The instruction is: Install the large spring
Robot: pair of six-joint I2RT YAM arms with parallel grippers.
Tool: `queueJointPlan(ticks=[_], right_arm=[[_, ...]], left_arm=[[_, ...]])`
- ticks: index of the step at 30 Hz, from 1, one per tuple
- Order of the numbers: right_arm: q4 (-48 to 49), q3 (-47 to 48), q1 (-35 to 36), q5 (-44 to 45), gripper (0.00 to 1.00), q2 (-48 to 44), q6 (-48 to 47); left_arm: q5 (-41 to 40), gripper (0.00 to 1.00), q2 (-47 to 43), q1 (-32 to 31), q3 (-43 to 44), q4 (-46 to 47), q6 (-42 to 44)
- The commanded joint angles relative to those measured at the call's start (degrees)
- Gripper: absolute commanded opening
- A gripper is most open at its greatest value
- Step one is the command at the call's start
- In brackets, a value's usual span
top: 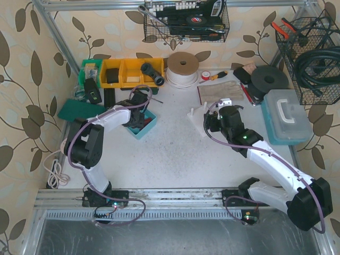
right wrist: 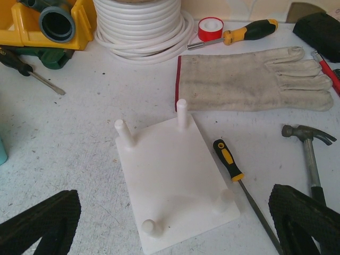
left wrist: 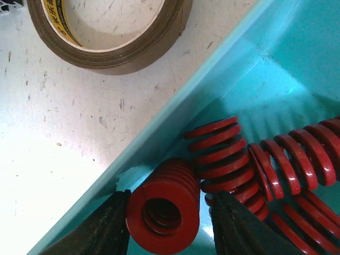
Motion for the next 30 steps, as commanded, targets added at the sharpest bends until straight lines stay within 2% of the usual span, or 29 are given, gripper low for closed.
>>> queueJointPlan(ticks=[1,10,13,16,18,26,30], right_arm=[[0.5,0.8,0.4,0.3,0.96,0.3,-0.4],[0.6,0.9,0.3,0.0,0.96,0.6,-0.6],[0.5,1.0,0.4,0.0,0.96,0.7,-0.7],[0.3,1.0,0.4,-0.1,0.96,0.6,-0.8],[0.3,1.0,0.4,0.0,0.95,0.5,-0.8],[0.3,1.1,0.5,-0.2,0.95,0.8,-0.9],[0.2,1.1,0.6,-0.2,0.95,0.8,-1.0]], left_arm=[[-2.6,0.45,0.7,0.3,1.8,0.5,0.5],[-2.6,0.31,-0.1,0.3,2.1,1.3,0.7],[-3.3,0.32,0.5,0.3,2.4,1.4,0.3],[-4.6,0.41,1.7,0.3,2.8,1.0,-0.9],[-5.2,0.42,1.9,0.3,2.5,1.3,-1.7],[-7.0,0.35,-1.5,0.3,-2.2,8.5,-5.7],[-7.8,0.35,-2.3,0.3,-3.6,11.3,-6.4]])
